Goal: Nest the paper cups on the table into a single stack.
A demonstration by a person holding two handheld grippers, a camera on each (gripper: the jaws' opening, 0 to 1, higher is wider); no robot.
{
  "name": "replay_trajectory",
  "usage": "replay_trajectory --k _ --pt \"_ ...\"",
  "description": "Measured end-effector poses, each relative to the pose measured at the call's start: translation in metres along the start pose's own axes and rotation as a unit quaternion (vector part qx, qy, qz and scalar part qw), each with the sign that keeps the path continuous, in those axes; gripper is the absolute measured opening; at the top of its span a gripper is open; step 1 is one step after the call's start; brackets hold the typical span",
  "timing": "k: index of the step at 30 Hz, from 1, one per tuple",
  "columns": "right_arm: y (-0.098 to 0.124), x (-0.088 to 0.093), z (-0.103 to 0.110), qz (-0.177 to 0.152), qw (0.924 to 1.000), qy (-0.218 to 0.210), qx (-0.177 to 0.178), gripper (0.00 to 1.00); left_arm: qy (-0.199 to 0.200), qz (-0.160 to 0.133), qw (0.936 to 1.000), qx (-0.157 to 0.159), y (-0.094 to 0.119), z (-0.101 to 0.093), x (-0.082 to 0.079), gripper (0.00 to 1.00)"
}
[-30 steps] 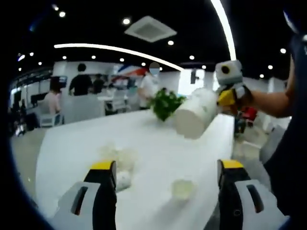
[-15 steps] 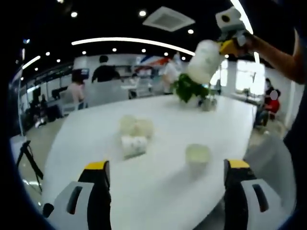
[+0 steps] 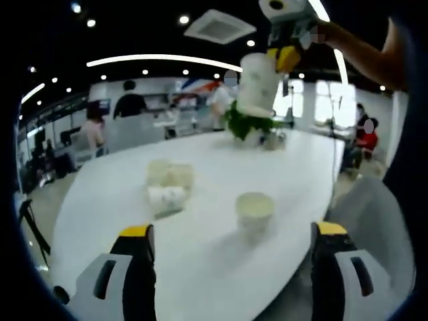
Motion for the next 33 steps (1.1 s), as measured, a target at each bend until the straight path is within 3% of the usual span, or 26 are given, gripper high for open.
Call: replay_trajectory --k 12,33 --pt "-0.009 -0.004 0.003 0.029 0.9995 0.003 -0.012 0.00 0.026 0.016 0.9995 0.007 -0.001 -0.003 0.004 0.98" --pt "-0.064 0.027 0.007 0.053 0.9975 -0.039 -0.025 0.00 0.011 0.027 0.9995 0.007 -0.003 -0.005 0.008 0.98"
Point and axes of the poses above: the point that each gripper's makers call its tool centre point, and the gripper's own axes: y roughly backward along the fingers, z roughly to its left, x roughly out of its underside, the point moved 9 cm from there along y, roughly backward along the fingers, and after that the axes turned 14 degrees about -z, right-handed, at the moved point
